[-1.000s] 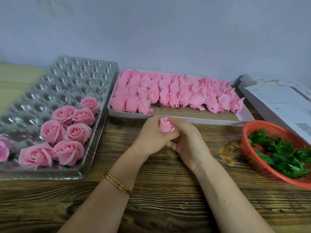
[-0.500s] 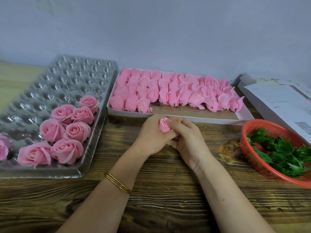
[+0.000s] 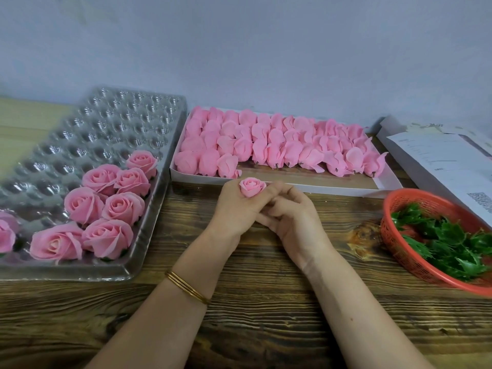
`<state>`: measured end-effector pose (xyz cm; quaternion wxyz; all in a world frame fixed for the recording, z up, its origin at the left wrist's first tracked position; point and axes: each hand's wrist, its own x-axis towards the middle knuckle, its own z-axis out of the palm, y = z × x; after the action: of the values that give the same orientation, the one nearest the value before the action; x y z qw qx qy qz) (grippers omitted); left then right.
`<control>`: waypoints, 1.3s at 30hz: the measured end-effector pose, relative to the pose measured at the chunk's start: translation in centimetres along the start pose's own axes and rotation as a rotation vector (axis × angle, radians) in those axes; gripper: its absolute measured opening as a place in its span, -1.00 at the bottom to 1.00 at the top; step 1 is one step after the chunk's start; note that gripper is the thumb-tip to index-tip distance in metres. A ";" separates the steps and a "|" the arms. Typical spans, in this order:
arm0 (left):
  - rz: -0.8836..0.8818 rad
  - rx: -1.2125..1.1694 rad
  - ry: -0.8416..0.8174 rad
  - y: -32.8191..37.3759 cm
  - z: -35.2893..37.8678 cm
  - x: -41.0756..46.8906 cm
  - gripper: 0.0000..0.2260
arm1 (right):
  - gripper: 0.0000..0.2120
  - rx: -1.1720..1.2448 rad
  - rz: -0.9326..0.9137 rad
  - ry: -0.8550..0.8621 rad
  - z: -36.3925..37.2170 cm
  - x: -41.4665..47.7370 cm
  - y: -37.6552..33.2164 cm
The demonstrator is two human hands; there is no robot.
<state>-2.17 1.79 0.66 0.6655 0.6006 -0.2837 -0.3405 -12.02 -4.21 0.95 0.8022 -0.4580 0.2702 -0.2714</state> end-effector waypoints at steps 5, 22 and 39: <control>-0.089 -0.193 0.050 0.3 0.6 -0.1 -0.82 | -0.61 -0.291 -0.169 0.028 0.3 0.1 1.1; -0.168 -0.263 -0.152 1.7 -0.6 -0.4 -0.51 | -0.85 -0.050 0.024 -0.161 0.0 -0.1 0.2; -0.172 -0.233 -0.137 1.3 -0.7 0.0 -0.70 | -0.90 -0.056 0.046 -0.137 0.2 -0.1 0.1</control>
<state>-1.50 2.25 1.83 0.6780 0.5169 -0.2344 -0.4670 -11.98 -3.98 0.93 0.8118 -0.4914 0.2325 -0.2134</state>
